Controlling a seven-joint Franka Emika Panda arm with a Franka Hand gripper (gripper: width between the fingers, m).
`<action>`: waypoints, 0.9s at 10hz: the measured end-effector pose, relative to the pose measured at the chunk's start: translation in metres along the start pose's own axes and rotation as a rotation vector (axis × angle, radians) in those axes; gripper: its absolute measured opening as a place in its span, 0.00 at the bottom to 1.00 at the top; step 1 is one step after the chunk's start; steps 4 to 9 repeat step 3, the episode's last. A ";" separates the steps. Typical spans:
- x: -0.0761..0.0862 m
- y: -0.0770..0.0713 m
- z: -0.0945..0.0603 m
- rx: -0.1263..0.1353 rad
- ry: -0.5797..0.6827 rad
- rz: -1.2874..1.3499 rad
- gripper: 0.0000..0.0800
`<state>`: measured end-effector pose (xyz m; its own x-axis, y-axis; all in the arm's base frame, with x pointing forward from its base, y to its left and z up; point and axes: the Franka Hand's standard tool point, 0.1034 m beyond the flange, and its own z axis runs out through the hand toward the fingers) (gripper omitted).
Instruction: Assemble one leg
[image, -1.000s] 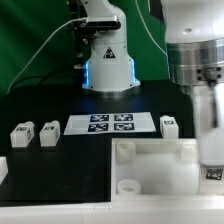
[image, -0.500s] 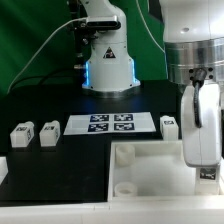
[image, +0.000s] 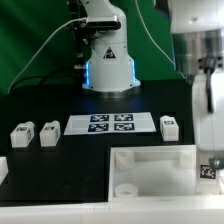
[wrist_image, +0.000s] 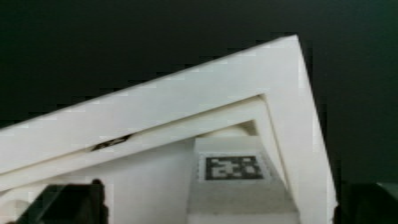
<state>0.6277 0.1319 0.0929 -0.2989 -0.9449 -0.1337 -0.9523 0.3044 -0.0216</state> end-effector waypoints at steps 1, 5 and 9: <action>-0.001 0.000 -0.001 0.002 -0.002 -0.004 0.81; -0.001 0.001 0.001 -0.002 0.001 -0.006 0.81; -0.001 0.001 0.001 -0.002 0.001 -0.006 0.81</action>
Offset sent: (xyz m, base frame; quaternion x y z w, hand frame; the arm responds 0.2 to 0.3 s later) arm 0.0000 0.0000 0.0000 0.0000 0.0000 0.0000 1.0000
